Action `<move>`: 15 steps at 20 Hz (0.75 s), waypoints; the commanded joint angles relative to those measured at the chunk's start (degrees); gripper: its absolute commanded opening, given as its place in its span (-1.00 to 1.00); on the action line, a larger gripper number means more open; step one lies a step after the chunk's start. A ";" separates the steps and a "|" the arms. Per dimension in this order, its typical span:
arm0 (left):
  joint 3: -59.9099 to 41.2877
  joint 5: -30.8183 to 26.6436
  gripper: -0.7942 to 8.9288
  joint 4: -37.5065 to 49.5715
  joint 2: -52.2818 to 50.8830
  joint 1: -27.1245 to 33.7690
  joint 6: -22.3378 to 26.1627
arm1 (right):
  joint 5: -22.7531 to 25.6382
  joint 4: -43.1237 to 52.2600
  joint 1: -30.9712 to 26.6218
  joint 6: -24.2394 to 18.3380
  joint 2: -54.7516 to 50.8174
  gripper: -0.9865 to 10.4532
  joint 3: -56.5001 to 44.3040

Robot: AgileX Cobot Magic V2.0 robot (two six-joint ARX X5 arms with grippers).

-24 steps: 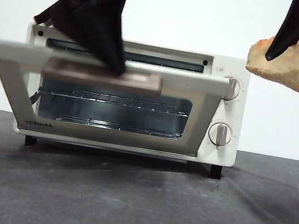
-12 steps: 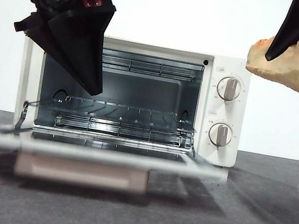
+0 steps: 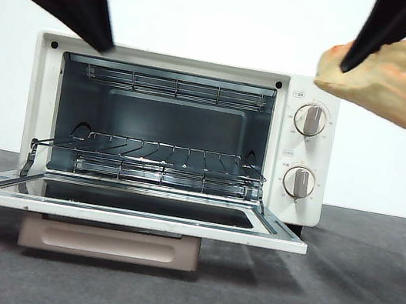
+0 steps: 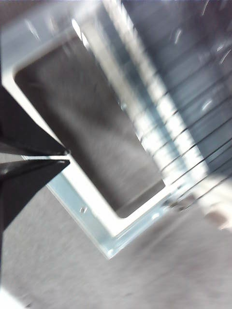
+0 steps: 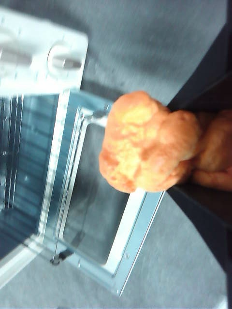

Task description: The left arm flap open the oven, the right arm pick bread and place it into oven, the left arm flap close the oven

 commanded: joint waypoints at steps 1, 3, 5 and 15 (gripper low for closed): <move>-2.69 -0.09 -0.80 -0.42 -4.42 1.73 -0.90 | -2.08 3.63 0.61 0.22 3.13 -0.51 1.11; -5.57 -0.09 -0.80 -1.88 -9.33 3.50 -0.98 | -3.87 7.26 0.61 0.81 6.60 -0.51 1.14; -8.44 -0.09 -0.80 -3.50 -14.08 4.76 -1.07 | -5.25 10.67 0.61 1.64 10.75 -0.51 1.75; -11.26 -0.09 -0.80 -9.77 -26.53 5.81 -1.40 | -3.15 14.10 1.07 1.44 37.90 -0.51 19.56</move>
